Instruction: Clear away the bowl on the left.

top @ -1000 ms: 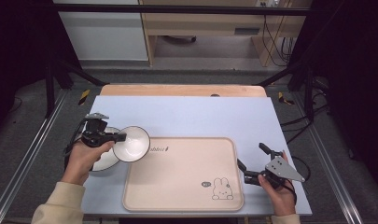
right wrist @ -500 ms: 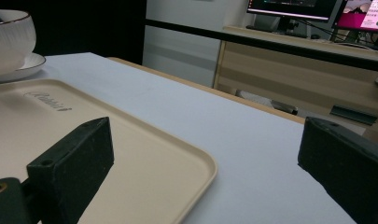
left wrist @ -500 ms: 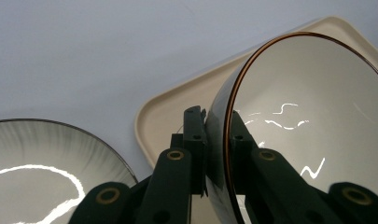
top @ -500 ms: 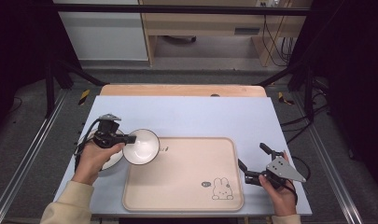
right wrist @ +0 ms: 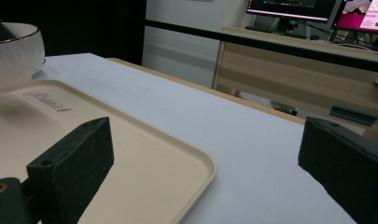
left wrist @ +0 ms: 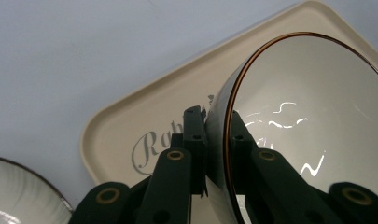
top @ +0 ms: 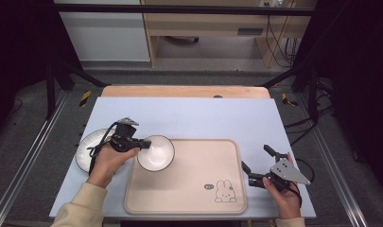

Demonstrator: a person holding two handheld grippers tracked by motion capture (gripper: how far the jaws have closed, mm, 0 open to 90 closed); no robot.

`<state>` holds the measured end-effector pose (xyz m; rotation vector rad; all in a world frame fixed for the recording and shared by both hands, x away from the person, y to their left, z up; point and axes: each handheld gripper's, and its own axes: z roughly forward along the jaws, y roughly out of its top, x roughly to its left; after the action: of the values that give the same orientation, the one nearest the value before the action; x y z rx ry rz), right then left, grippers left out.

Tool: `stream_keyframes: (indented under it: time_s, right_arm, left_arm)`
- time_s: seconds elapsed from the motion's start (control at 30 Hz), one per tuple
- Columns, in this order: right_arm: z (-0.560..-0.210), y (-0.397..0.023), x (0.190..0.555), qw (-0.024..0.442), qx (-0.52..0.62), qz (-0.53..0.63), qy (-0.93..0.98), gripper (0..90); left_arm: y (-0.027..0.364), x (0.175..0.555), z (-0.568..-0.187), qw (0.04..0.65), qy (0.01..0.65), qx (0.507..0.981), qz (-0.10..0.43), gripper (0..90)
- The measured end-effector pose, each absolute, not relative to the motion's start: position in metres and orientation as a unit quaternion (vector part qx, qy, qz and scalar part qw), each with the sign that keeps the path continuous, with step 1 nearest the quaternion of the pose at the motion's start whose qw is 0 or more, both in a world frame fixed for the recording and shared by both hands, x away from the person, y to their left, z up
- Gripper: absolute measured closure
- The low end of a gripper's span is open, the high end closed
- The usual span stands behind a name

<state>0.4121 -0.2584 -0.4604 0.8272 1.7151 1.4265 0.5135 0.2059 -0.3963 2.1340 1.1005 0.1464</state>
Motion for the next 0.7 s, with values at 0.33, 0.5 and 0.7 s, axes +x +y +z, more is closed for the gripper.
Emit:
stream_keyframes:
  time_s: [0.33,0.5,0.7]
  right_arm:
    - [-0.460,-0.258,0.412,0.372,0.322,0.557,0.669,3.5]
    - [-0.460,-0.258,0.412,0.373,0.323,0.555,0.670,3.6]
    - [-0.460,-0.258,0.412,0.372,0.323,0.555,0.670,3.5]
  left_arm:
    - [0.179,0.509,-0.403,0.365,0.407,0.837,0.035,82.5]
    - [0.163,0.505,-0.403,0.360,0.387,0.848,0.032,82.5]
    - [0.152,0.505,-0.409,0.356,0.381,0.853,0.024,82.4]
